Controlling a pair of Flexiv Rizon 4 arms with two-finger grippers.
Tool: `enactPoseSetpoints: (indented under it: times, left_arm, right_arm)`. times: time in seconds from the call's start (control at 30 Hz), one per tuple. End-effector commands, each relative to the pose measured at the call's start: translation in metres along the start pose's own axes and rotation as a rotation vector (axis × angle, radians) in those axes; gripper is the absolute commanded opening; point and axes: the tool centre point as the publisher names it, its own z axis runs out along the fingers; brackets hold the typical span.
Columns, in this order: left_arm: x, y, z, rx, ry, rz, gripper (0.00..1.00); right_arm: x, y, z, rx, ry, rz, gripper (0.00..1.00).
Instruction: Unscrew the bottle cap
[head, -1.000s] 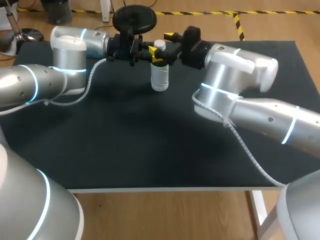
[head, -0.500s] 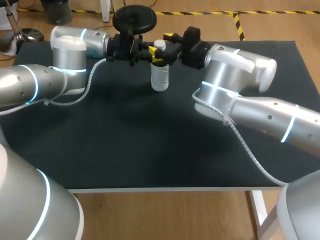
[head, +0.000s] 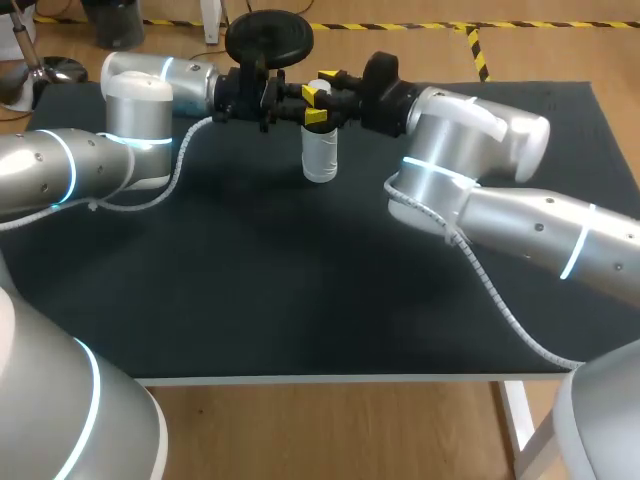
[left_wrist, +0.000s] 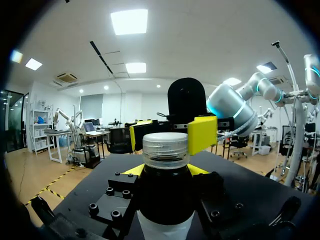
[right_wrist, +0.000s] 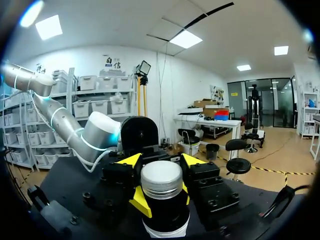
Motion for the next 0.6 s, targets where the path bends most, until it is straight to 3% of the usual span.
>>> enactPoseSetpoints:
  times: [0.03,0.17,0.37,0.6]
  left_arm:
    - [-0.0017,-0.0003,0.0005,-0.001,0.002,-0.001,0.0]
    - [-0.0017,-0.0003,0.0005,-0.001,0.002,-0.001,0.0]
    - [-0.0017,-0.0003,0.0005,-0.001,0.002,-0.001,0.0]
    - [-0.0017,-0.0003,0.0005,-0.001,0.002,-0.001,0.0]
  right_arm:
    - [-0.0007,-0.0005,0.0001,0.0,0.007,0.0,0.13]
    - [-0.0008,-0.0011,-0.0006,-0.002,0.009,0.002,0.0]
    - [-0.0017,-0.0025,-0.0029,0.004,0.04,0.001,0.0]
    - [-0.0043,-0.003,-0.0025,0.003,0.162,-0.005,0.0]
